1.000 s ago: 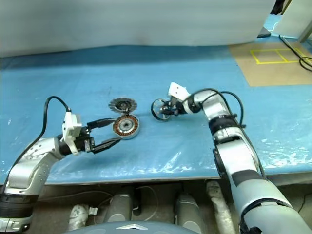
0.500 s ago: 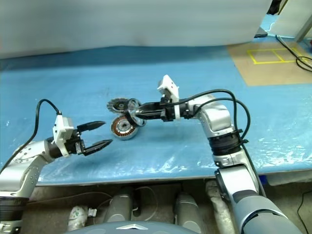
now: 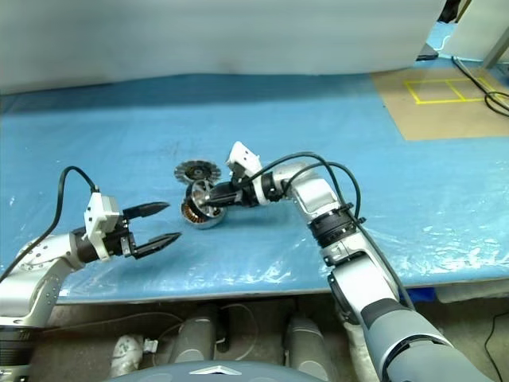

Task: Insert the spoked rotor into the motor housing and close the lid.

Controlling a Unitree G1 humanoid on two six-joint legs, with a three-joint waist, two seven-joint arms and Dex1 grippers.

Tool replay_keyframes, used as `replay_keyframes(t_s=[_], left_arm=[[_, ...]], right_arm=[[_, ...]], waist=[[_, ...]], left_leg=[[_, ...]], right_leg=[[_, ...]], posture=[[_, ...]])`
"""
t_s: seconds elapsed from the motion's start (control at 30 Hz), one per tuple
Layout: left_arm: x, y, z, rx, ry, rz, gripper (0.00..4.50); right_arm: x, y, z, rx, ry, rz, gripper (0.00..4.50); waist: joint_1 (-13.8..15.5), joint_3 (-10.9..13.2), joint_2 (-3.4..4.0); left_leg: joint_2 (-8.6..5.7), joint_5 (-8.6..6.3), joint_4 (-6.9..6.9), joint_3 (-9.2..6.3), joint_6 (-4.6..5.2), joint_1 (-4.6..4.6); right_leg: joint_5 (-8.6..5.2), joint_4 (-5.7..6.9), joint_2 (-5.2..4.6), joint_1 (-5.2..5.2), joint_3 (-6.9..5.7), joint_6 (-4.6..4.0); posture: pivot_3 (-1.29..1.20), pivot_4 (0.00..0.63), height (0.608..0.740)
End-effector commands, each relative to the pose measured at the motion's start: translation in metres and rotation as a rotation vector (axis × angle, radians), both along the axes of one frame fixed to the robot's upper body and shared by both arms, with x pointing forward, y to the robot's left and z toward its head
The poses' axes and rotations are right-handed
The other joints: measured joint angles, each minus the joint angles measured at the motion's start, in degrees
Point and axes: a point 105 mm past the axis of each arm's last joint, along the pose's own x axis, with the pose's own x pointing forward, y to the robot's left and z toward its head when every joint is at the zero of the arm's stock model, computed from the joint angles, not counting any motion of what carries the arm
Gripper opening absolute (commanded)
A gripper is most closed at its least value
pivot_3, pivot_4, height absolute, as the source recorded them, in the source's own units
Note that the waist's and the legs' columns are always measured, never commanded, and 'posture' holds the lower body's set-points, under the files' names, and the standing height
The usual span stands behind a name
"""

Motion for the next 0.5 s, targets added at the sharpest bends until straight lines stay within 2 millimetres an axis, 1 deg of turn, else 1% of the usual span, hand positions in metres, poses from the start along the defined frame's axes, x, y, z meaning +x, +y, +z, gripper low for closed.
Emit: replay_keyframes(t_s=[0.03, 0.1, 0.17, 0.4, 0.5], left_arm=[[0.001, 0.000, 0.011, 0.015, -0.053, -0.011, 4.24], [0.001, -0.001, 0.011, 0.012, -0.053, -0.015, 4.24], [0.002, -0.002, 0.011, 0.011, -0.053, -0.019, 4.24], [0.003, -0.005, 0.009, 0.005, -0.053, -0.030, 4.24], [0.004, -0.006, 0.008, 0.005, -0.053, -0.031, 4.24]], right_arm=[[0.002, 0.006, 0.001, -0.030, -0.059, 0.015, 1.24], [0.002, 0.010, 0.003, -0.014, -0.059, 0.016, 1.24], [0.002, 0.013, 0.011, 0.012, -0.058, 0.015, 1.24], [0.005, 0.018, 0.029, 0.036, -0.102, 0.016, 1.24], [0.009, 0.018, 0.030, 0.015, -0.142, 0.008, 1.24]], waist=[[-0.01, 0.00, 0.00], [0.00, 0.00, 0.00], [0.00, 0.00, 0.00], [0.00, 0.00, -0.01], [0.00, 0.00, -0.01]], left_leg=[[0.01, 0.00, 0.00, 0.00, 0.00, 0.01], [0.01, 0.00, 0.00, 0.00, 0.00, 0.02], [0.01, 0.00, 0.01, 0.00, 0.00, 0.02], [0.01, 0.00, 0.02, 0.00, 0.00, 0.01], [0.01, 0.00, 0.02, 0.00, 0.00, 0.01]], right_leg=[[0.00, 0.01, 0.00, 0.00, 0.00, 0.00], [0.00, 0.02, 0.00, 0.01, 0.00, 0.00], [0.00, 0.02, 0.00, 0.03, 0.00, 0.00], [0.00, 0.03, 0.00, 0.02, 0.00, 0.00], [0.00, 0.04, 0.01, 0.02, 0.00, 0.00]], posture=[[0.00, 0.150, 0.740], [0.00, 0.150, 0.740], [0.00, 0.150, 0.740], [0.00, 0.150, 0.740], [0.00, 0.150, 0.740]])
